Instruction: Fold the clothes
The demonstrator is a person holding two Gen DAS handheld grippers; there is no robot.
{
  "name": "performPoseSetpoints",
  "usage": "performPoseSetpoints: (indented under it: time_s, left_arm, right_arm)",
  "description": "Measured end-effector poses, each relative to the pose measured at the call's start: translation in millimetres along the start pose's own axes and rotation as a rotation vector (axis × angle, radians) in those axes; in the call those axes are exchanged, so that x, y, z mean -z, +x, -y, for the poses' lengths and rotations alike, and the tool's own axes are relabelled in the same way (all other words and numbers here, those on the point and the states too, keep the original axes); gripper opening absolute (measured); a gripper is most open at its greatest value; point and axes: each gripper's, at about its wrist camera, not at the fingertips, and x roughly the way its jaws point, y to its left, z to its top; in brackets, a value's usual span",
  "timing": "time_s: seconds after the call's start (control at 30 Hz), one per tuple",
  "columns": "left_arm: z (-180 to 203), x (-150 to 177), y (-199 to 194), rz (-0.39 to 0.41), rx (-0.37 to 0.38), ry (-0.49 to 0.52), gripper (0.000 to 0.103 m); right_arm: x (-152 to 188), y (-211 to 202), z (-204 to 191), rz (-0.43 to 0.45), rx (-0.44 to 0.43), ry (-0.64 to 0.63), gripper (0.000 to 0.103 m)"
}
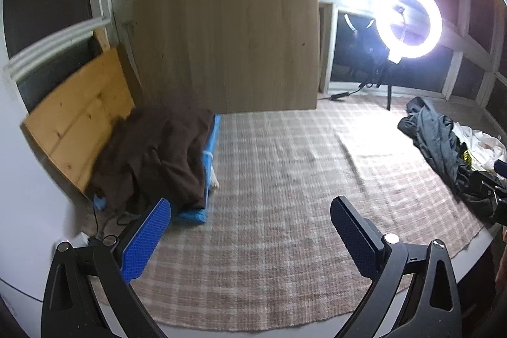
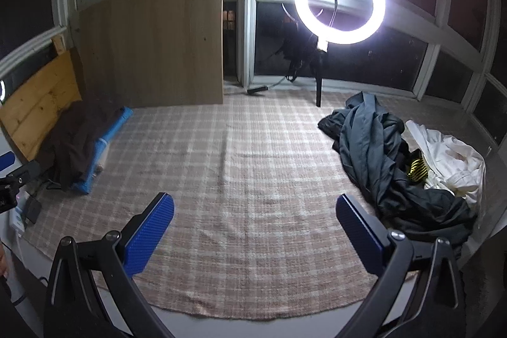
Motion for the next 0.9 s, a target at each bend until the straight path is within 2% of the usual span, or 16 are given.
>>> performPoseSetpoints:
  time_s: [0.2,0.4,0.6,0.77,0.9]
  left_arm:
    - [15,-4,-17,0.034,0.028,0.035,0.102]
    - [50,-13,-13,0.036,0.126,0.093,0.102]
    - [103,-27,2,0.025,0.237,0.143,0.101]
    - [157,-37,16,0.011,0.275,0.191,0.101]
    - [203,-47,29,0.001,0.291,0.209,0.101]
  right_arm:
    - [-1,-22,5,0.042,0.023,0.018,0.103]
    - [5,-29,35,0.043,0.090,0.069,0.103]
    - [16,-30,99,0.033,0.196,0.141,0.103]
    - [25,-30,155,0.020,0.282,0.200,0.103]
    - [28,-24,213,0.028,0.303,0.241,0.103]
